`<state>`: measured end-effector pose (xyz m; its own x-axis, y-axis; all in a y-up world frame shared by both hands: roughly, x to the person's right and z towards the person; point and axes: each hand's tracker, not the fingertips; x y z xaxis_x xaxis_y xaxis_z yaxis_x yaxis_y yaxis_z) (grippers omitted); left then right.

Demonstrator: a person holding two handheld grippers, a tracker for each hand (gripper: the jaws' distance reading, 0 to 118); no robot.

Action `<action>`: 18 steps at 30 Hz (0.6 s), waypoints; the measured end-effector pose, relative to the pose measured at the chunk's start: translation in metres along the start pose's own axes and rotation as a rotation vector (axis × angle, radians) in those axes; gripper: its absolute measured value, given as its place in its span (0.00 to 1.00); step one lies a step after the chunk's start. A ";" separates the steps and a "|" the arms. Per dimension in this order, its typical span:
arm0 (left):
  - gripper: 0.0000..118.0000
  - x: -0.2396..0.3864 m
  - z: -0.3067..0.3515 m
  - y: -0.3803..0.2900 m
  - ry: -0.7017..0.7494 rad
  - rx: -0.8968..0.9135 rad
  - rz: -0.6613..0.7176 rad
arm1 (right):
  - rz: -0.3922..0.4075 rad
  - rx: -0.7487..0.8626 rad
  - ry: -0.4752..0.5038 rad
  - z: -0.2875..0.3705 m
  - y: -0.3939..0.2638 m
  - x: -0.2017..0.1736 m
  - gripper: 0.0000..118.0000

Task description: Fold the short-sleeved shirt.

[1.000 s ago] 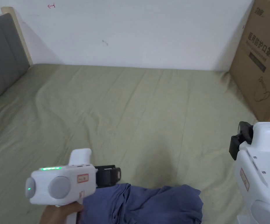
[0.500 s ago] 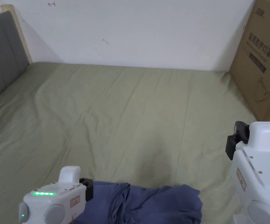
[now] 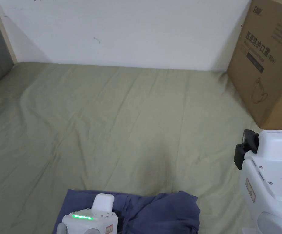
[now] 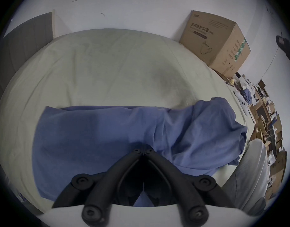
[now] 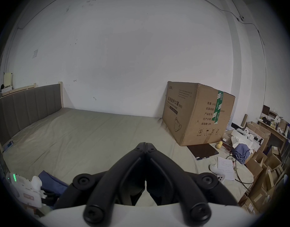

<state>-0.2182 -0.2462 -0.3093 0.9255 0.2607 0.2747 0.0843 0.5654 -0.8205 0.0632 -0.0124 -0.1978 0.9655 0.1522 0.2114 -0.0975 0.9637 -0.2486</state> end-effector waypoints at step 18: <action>0.00 -0.044 0.104 0.071 -0.190 0.106 0.135 | -0.001 0.016 0.010 0.005 0.009 -0.001 0.00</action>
<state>-0.2915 -0.1362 -0.3280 0.8388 0.4762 0.2639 -0.0838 0.5919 -0.8016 0.0599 -0.0026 -0.1951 0.9681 0.1486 0.2019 -0.1000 0.9673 -0.2330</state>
